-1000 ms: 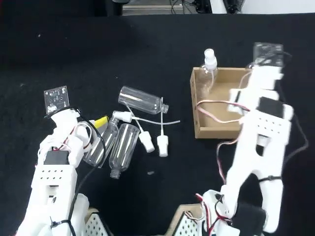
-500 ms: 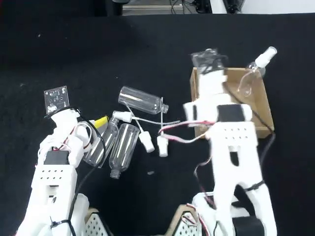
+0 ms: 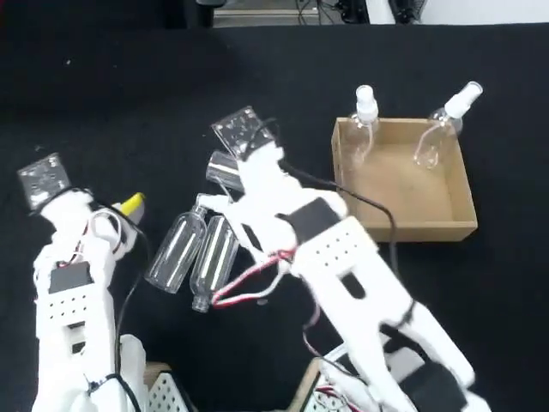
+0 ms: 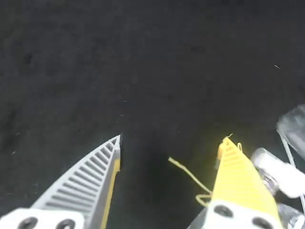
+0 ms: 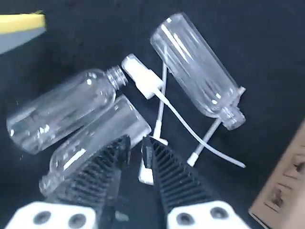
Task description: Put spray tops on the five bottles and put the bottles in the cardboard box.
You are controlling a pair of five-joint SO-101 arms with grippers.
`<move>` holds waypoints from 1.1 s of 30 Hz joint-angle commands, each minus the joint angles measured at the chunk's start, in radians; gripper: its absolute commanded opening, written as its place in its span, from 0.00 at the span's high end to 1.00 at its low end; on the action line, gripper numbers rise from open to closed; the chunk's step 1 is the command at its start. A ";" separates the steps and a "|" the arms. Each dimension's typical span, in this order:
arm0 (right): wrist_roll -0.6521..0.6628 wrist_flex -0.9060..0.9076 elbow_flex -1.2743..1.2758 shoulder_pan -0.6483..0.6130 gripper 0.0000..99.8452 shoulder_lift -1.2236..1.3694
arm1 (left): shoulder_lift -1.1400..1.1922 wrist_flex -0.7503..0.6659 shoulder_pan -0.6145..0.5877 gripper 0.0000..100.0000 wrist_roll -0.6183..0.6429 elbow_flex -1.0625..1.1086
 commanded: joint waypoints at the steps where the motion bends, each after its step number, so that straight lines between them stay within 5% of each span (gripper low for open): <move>1: -0.014 -0.129 -0.074 0.003 0.98 0.110 | -0.014 -0.012 -0.028 0.70 0.080 -0.064; 12: 0.275 0.063 -0.552 0.005 0.72 0.587 | -0.014 -0.012 -0.030 0.70 0.086 -0.064; 33: 0.516 0.063 -0.802 0.075 0.72 0.974 | -0.014 -0.015 -0.030 0.70 0.084 -0.064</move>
